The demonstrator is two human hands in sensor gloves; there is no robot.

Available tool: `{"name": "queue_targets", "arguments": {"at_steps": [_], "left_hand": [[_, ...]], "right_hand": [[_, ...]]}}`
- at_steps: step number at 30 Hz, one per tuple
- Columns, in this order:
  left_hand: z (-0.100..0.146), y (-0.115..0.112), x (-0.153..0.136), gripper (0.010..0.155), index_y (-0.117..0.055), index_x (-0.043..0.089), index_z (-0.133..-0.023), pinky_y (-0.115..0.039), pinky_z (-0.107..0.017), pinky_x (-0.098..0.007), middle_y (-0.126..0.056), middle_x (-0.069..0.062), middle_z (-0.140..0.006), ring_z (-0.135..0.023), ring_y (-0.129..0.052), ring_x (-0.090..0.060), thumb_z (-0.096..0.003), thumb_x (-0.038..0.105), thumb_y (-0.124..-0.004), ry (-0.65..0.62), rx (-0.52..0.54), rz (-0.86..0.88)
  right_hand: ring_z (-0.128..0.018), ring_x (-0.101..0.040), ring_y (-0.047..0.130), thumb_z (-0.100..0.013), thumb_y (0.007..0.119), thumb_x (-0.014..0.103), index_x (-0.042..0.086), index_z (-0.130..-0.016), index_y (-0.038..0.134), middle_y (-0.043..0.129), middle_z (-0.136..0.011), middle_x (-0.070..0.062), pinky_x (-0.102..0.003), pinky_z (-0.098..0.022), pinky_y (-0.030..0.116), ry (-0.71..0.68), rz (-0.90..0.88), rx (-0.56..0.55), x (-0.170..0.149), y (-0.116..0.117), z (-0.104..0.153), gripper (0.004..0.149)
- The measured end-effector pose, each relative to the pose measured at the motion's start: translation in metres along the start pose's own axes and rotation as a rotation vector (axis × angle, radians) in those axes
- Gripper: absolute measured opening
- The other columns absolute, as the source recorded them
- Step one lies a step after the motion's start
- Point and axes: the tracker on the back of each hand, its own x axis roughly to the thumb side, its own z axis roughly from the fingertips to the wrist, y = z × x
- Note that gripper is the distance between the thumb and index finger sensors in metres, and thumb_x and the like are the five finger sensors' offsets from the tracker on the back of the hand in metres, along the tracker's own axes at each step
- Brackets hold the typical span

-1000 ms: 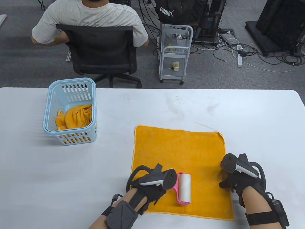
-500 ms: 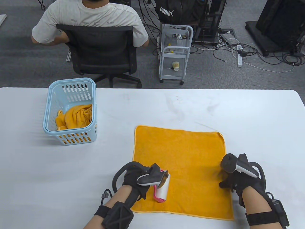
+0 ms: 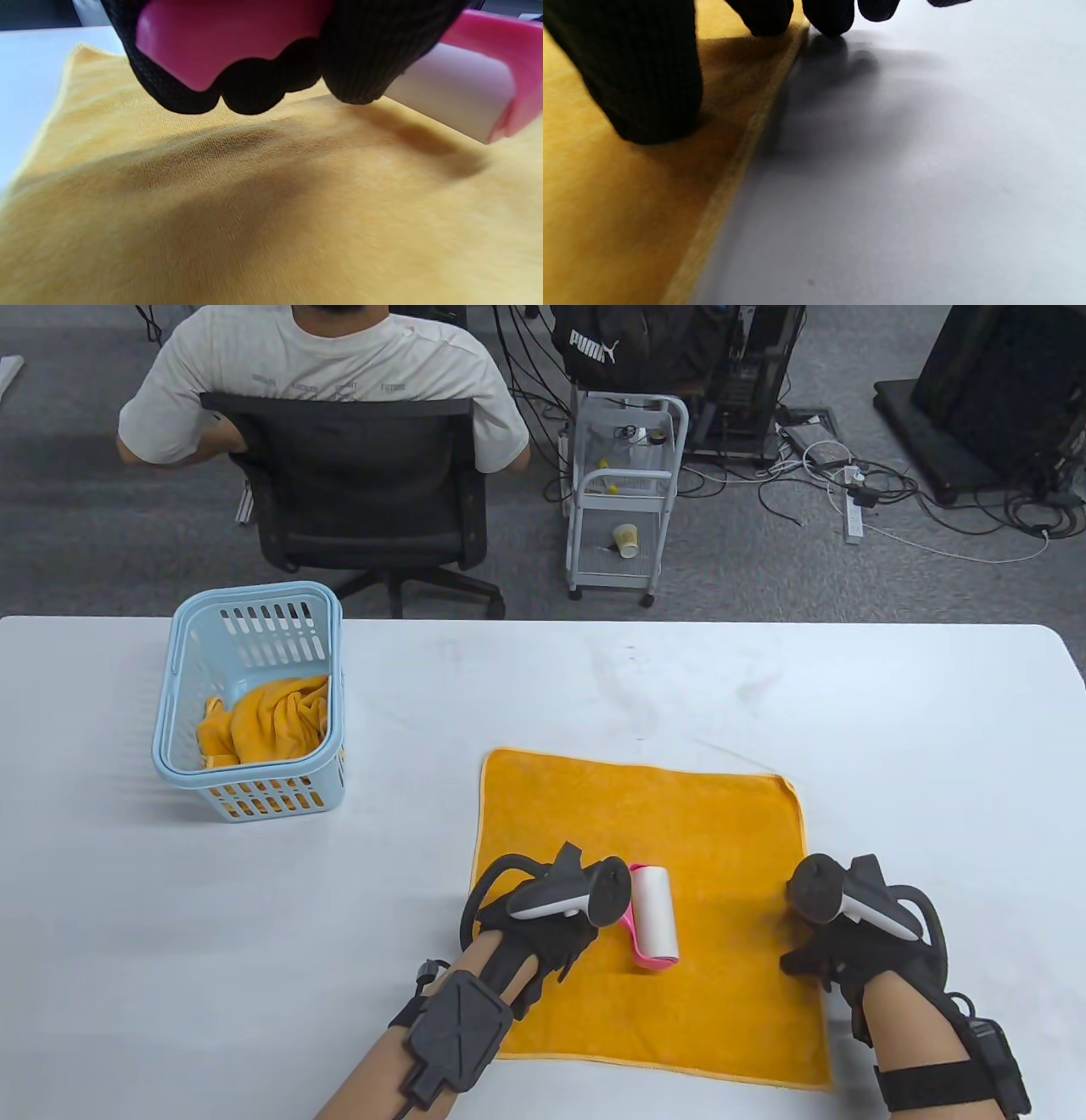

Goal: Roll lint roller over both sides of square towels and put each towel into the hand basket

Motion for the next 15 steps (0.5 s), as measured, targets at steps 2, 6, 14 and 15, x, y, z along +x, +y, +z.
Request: {"name": "queue_targets", "arguments": {"at_steps": [2,6,14,15], "left_hand": [[-0.001,0.000,-0.006,0.054,-0.053,0.037,-0.097,-0.079,-0.065,-0.052,-0.075,0.005,-0.094,-0.076,-0.091,-0.023,-0.0509,0.038,-0.081,0.056,-0.002,-0.094],[0.011,0.005,-0.031,0.045,-0.061,0.040,-0.090,-0.078,-0.067,-0.055,-0.079,0.006,-0.092,-0.075,-0.093,-0.024,-0.0512,0.032,-0.083,0.216,-0.007,-0.320],[0.040,0.017,-0.083,0.049,-0.060,0.043,-0.092,-0.076,-0.068,-0.058,-0.077,0.007,-0.094,-0.078,-0.092,-0.023,-0.0511,0.033,-0.085,0.430,-0.025,-0.424],[0.040,0.019,-0.085,0.052,-0.056,0.041,-0.095,-0.077,-0.067,-0.057,-0.076,0.007,-0.094,-0.078,-0.091,-0.023,-0.0512,0.034,-0.084,0.385,-0.017,-0.287]], "right_hand": [[-0.105,-0.054,0.032,-0.042,0.093,0.055,0.016,-0.114,0.043,0.038,-0.117,-0.023,-0.074,-0.068,0.042,0.000,0.000,0.000,0.000,0.000,0.000,0.096],[-0.105,-0.054,0.033,-0.042,0.093,0.054,0.016,-0.114,0.043,0.038,-0.117,-0.023,-0.074,-0.068,0.043,0.000,0.007,0.000,0.000,0.000,0.000,0.096],[-0.105,-0.054,0.034,-0.042,0.094,0.054,0.016,-0.114,0.043,0.038,-0.116,-0.024,-0.074,-0.068,0.042,0.000,0.006,0.001,0.001,0.000,0.000,0.096],[-0.105,-0.054,0.033,-0.041,0.094,0.054,0.016,-0.114,0.043,0.038,-0.117,-0.023,-0.074,-0.068,0.043,0.001,0.006,0.001,0.001,0.000,0.000,0.096]]}}
